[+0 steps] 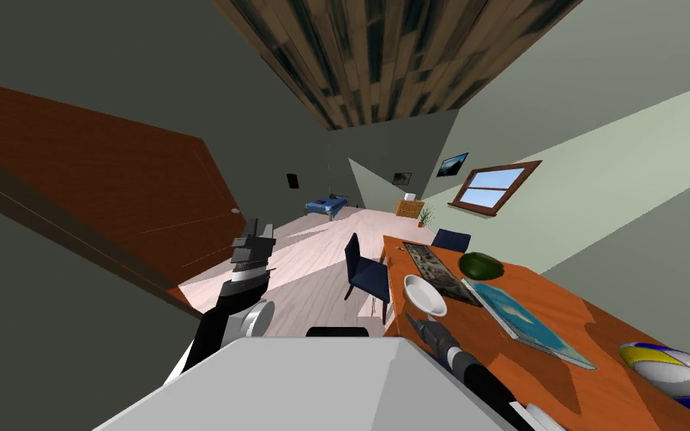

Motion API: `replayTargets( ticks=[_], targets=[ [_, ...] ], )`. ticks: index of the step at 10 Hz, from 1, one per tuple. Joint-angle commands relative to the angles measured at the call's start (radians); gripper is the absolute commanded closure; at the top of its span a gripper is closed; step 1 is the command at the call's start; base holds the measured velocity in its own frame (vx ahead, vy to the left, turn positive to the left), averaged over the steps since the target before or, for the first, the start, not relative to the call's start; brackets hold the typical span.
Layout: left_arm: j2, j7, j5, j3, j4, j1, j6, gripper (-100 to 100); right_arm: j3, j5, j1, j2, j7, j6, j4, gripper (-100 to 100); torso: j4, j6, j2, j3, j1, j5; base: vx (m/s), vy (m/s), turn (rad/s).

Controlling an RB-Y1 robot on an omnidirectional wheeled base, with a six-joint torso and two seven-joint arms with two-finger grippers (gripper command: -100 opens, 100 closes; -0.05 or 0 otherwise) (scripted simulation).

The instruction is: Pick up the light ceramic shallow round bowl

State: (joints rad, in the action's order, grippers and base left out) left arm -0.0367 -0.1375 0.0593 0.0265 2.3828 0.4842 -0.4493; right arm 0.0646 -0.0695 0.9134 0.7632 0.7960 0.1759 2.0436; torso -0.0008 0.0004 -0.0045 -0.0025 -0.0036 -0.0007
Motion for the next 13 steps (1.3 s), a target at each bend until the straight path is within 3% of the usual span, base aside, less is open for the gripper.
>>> replayTargets(
  ticks=[1,6,7,10,11,13],
  targets=[
    [0.0,0.0,0.0,0.0,0.0,0.0,0.0,0,0.008,-0.005,0.019,0.006,0.034,0.022,-0.017,-100,0.0,0.0,0.0,0.0,0.0,0.0,0.054,-0.035,0.128],
    [0.0,0.0,0.0,0.0,0.0,0.0,0.0,0,0.06,0.0,0.083,0.1,0.153,0.168,-0.066,-100,0.0,0.0,0.0,0.0,0.001,0.0,0.054,-0.032,0.325],
    [0.0,0.0,0.0,0.0,0.0,0.0,0.0,0,0.06,0.0,0.083,0.1,0.153,0.183,-0.066,-100,0.0,0.0,-0.001,-0.001,0.0,0.0,0.05,-0.052,0.087],
    [0.0,0.0,0.0,0.0,0.0,0.0,0.0,0,0.1,0.005,0.12,0.156,0.216,0.281,-0.099,-100,0.0,0.001,-0.001,-0.001,0.0,0.0,0.06,-0.041,0.319],
    [0.0,0.0,0.0,0.0,0.0,0.0,0.0,0,0.1,0.005,0.12,0.156,0.216,0.286,-0.099,-100,0.0,0.001,-0.002,-0.001,-0.001,0.0,0.044,-0.051,0.063],
    [0.0,0.0,0.0,0.0,0.0,0.0,0.0,0,0.129,0.01,0.137,0.185,0.244,0.342,-0.12,-100,0.0,0.002,0.001,0.0,0.002,0.0,0.02,0.008,0.124]
  ],
)
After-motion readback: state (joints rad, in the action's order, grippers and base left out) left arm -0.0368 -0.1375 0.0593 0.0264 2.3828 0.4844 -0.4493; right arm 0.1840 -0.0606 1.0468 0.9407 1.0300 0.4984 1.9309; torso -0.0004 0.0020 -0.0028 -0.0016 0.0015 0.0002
